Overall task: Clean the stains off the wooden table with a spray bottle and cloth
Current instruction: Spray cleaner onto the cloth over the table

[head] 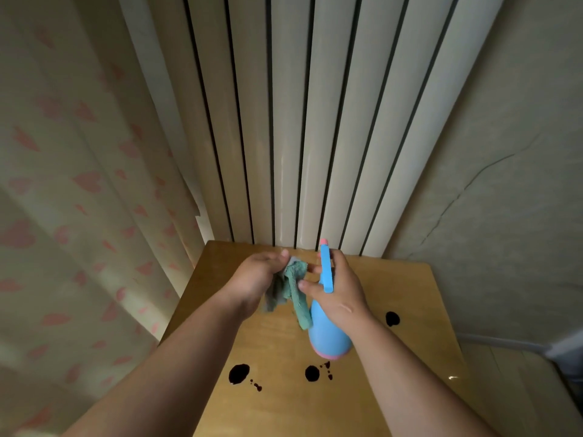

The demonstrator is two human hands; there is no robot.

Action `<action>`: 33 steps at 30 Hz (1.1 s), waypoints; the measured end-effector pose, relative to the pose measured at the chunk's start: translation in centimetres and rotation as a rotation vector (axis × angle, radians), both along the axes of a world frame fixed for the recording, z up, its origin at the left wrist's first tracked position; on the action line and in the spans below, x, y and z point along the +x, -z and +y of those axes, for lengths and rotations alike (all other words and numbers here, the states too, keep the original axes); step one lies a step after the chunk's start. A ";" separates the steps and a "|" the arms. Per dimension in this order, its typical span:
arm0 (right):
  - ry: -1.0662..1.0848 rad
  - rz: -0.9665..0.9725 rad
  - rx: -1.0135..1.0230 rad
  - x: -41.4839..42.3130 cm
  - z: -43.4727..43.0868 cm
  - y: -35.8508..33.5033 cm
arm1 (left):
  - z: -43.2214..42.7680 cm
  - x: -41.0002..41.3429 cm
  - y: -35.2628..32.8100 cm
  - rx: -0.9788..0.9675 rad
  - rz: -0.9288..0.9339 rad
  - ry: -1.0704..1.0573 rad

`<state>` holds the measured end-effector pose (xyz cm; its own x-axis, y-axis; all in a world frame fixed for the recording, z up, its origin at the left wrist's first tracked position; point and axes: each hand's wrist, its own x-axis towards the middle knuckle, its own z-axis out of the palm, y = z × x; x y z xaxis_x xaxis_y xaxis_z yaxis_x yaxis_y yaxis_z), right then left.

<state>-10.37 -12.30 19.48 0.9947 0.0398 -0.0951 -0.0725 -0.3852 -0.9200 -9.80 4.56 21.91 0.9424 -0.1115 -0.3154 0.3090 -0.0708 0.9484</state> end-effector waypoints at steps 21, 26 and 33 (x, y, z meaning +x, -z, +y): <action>0.059 -0.103 0.006 -0.3 -0.3 -1.2 | -0.5 0.4 0.0 -0.283 0.231 -0.305; 0.002 -0.069 0.027 -0.6 0.0 -1.1 | -1.0 0.3 -0.6 -0.492 0.368 -0.239; 0.029 -0.072 0.135 -0.4 0.0 -1.2 | -0.7 0.3 0.2 -0.375 0.321 -0.285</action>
<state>-10.73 -12.25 20.68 0.9996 0.0184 -0.0192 -0.0138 -0.2565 -0.9664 -9.45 3.83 21.67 0.8153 -0.0265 -0.5784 0.5431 0.3812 0.7481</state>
